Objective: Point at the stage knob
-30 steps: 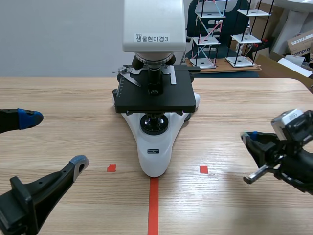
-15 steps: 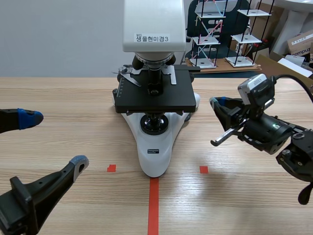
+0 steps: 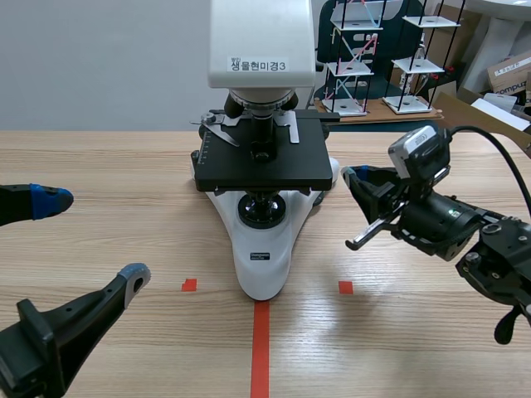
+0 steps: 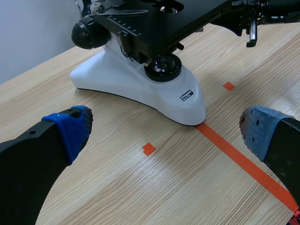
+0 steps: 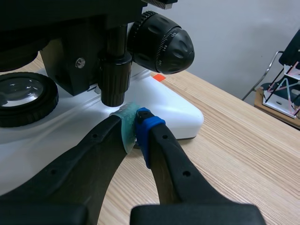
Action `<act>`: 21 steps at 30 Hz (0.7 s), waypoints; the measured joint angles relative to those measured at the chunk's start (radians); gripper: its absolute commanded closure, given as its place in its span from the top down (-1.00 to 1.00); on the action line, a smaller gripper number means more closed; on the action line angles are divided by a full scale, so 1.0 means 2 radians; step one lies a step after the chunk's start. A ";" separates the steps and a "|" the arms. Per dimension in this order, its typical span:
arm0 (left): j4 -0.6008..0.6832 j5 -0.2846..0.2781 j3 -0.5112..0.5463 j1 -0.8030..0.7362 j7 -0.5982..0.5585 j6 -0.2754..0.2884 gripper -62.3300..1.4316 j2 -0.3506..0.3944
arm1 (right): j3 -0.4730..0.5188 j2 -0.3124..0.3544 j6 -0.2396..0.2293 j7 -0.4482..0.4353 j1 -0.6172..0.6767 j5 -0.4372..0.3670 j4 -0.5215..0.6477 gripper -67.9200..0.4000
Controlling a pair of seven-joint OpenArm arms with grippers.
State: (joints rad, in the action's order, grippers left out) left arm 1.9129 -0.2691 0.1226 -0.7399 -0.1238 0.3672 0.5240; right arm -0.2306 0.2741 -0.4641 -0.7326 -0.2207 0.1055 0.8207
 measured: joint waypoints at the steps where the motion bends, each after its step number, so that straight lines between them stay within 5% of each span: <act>1: 0.000 0.000 0.000 0.000 0.000 0.000 1.00 0.000 | 0.000 0.000 0.000 0.000 0.000 0.000 0.000 -0.98; 21: 0.000 0.000 0.000 0.000 0.000 0.000 1.00 0.000 | 0.000 0.000 0.000 0.013 0.000 0.000 0.000 -0.98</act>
State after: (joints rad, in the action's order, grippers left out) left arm 1.9129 -0.2691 0.1226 -0.7399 -0.1238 0.3672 0.5240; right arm -0.2306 0.2741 -0.4641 -0.7059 -0.2207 0.1055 0.8207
